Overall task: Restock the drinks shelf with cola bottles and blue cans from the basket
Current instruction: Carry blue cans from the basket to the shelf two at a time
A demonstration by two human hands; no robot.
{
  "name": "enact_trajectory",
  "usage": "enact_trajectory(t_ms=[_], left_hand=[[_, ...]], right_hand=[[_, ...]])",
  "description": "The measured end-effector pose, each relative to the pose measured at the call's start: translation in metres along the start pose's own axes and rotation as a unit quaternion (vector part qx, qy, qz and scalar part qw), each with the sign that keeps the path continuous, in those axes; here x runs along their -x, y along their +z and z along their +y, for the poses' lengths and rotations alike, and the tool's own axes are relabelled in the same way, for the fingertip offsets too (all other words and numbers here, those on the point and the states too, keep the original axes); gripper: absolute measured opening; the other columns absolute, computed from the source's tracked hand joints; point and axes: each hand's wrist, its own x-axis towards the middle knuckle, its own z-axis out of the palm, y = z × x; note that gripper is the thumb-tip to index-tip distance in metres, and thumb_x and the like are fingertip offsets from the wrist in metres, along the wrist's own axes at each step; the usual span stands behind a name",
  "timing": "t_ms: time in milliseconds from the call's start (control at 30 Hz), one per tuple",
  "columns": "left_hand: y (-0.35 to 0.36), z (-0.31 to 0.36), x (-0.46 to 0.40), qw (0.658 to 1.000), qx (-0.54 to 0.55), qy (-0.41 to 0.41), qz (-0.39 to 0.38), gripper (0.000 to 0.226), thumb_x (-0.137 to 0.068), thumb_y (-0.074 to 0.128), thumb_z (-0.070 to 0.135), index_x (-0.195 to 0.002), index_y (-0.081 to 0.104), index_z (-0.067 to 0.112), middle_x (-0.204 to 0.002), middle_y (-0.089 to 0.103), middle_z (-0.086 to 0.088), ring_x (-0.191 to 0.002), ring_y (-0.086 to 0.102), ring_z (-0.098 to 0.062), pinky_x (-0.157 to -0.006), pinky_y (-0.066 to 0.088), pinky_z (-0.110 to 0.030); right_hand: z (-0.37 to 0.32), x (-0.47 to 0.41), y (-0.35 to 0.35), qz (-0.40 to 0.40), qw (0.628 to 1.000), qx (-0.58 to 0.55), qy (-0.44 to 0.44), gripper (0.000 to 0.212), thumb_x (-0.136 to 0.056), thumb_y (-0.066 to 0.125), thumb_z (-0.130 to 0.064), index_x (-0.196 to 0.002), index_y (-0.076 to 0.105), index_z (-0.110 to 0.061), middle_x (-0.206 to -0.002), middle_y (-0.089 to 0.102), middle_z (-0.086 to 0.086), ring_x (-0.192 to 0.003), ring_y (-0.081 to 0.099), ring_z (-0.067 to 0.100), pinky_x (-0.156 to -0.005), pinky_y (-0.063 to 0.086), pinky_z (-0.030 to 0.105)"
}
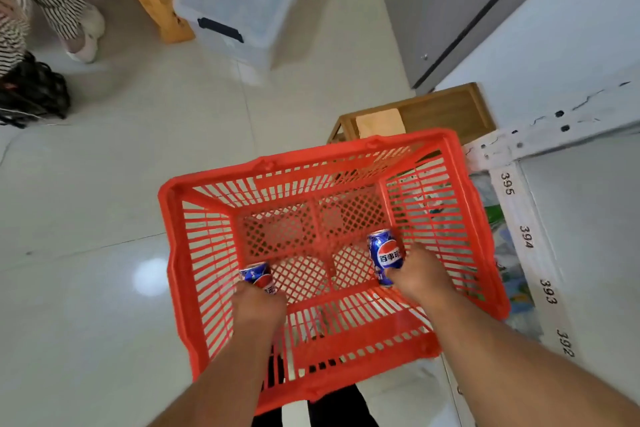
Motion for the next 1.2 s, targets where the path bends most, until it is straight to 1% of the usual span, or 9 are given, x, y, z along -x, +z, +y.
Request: enact_trajectory(t_ms=[167, 300, 467, 567, 833, 933, 1033, 1133, 1200], left_hand=[[0.021, -0.002, -0.009, 0.998, -0.052, 0.005, 0.046, 0.061, -0.083, 0.077, 0.010, -0.137, 0.052, 0.003, -0.124, 0.064, -0.019, -0.114, 0.063, -0.039, -0.094, 0.054, -0.044], [0.026, -0.003, -0.015, 0.994, -0.094, 0.046, 0.031, 0.087, -0.084, 0.080, 0.018, -0.157, 0.035, 0.030, -0.113, 0.071, -0.003, -0.101, 0.069, -0.026, -0.073, 0.055, -0.036], [0.024, 0.000, -0.012, 0.995, -0.078, 0.058, 0.014, 0.084, -0.090, 0.074, 0.028, -0.156, 0.025, 0.043, -0.101, 0.071, 0.006, -0.070, 0.070, -0.014, -0.057, 0.058, -0.034], [0.022, 0.001, -0.008, 0.998, -0.048, 0.049, 0.001, 0.081, -0.089, 0.074, 0.033, -0.153, 0.025, 0.041, -0.095, 0.070, 0.009, -0.067, 0.072, -0.014, -0.059, 0.064, -0.040], [0.000, 0.027, 0.017, 0.992, 0.076, 0.069, -0.070, 0.047, -0.076, 0.083, 0.023, -0.114, 0.055, 0.027, -0.088, 0.072, 0.002, -0.063, 0.072, -0.008, -0.054, 0.057, -0.028], [-0.012, 0.044, 0.035, 0.977, 0.146, 0.089, -0.129, 0.046, -0.078, 0.081, 0.015, -0.119, 0.058, 0.017, -0.098, 0.072, -0.009, -0.076, 0.074, -0.020, -0.060, 0.062, -0.033], [-0.029, 0.061, 0.063, 0.958, 0.192, 0.106, -0.187, 0.040, -0.091, 0.071, 0.009, -0.128, 0.056, 0.015, -0.110, 0.070, -0.009, -0.093, 0.074, -0.025, -0.076, 0.061, -0.038], [-0.048, 0.076, 0.090, 0.927, 0.263, 0.113, -0.243, 0.035, -0.094, 0.065, 0.009, -0.125, 0.060, 0.023, -0.108, 0.076, -0.012, -0.086, 0.078, -0.027, -0.067, 0.060, -0.038], [-0.060, 0.085, 0.103, 0.916, 0.277, 0.124, -0.262, 0.046, -0.083, 0.071, 0.019, -0.127, 0.060, 0.022, -0.107, 0.077, -0.013, -0.083, 0.078, -0.028, -0.066, 0.060, -0.038]], right_hand=[[0.004, -0.029, 0.016, -0.027, 0.999, -0.009, 0.031, 0.054, -0.076, 0.088, -0.026, -0.123, 0.068, -0.009, -0.117, 0.075, 0.014, -0.105, 0.072, 0.033, -0.082, 0.054, 0.034], [-0.001, -0.040, 0.033, -0.046, 0.998, -0.023, 0.043, 0.065, -0.070, 0.091, -0.027, -0.129, 0.068, -0.014, -0.117, 0.075, 0.009, -0.103, 0.073, 0.030, -0.088, 0.058, 0.036], [-0.006, -0.048, 0.045, -0.053, 0.996, -0.037, 0.064, 0.073, -0.067, 0.094, -0.029, -0.132, 0.063, -0.012, -0.121, 0.073, 0.010, -0.107, 0.071, 0.031, -0.092, 0.058, 0.038], [-0.007, -0.051, 0.049, -0.070, 0.992, -0.083, 0.068, 0.078, -0.067, 0.095, -0.021, -0.135, 0.056, -0.017, -0.124, 0.070, 0.008, -0.109, 0.070, 0.030, -0.088, 0.054, 0.036], [-0.019, -0.028, 0.038, -0.112, 0.976, -0.179, 0.050, 0.060, -0.058, 0.093, -0.023, -0.112, 0.068, -0.019, -0.099, 0.075, 0.003, -0.085, 0.074, 0.022, -0.077, 0.061, 0.037], [-0.027, -0.005, 0.022, -0.110, 0.969, -0.219, 0.021, 0.058, -0.056, 0.092, -0.026, -0.109, 0.071, -0.021, -0.095, 0.076, 0.000, -0.082, 0.074, 0.019, -0.077, 0.063, 0.037], [-0.036, 0.025, -0.001, -0.105, 0.960, -0.259, -0.003, 0.049, -0.062, 0.091, -0.023, -0.106, 0.072, -0.019, -0.091, 0.076, -0.001, -0.078, 0.074, 0.014, -0.066, 0.057, 0.028], [-0.041, 0.058, -0.025, -0.080, 0.953, -0.293, -0.014, 0.053, -0.058, 0.092, -0.029, -0.105, 0.070, -0.020, -0.092, 0.077, -0.001, -0.078, 0.075, 0.015, -0.070, 0.062, 0.034], [-0.039, 0.079, -0.041, -0.061, 0.946, -0.317, -0.018, 0.052, -0.063, 0.093, -0.025, -0.107, 0.067, -0.020, -0.095, 0.075, -0.001, -0.079, 0.072, 0.013, -0.063, 0.056, 0.028]])
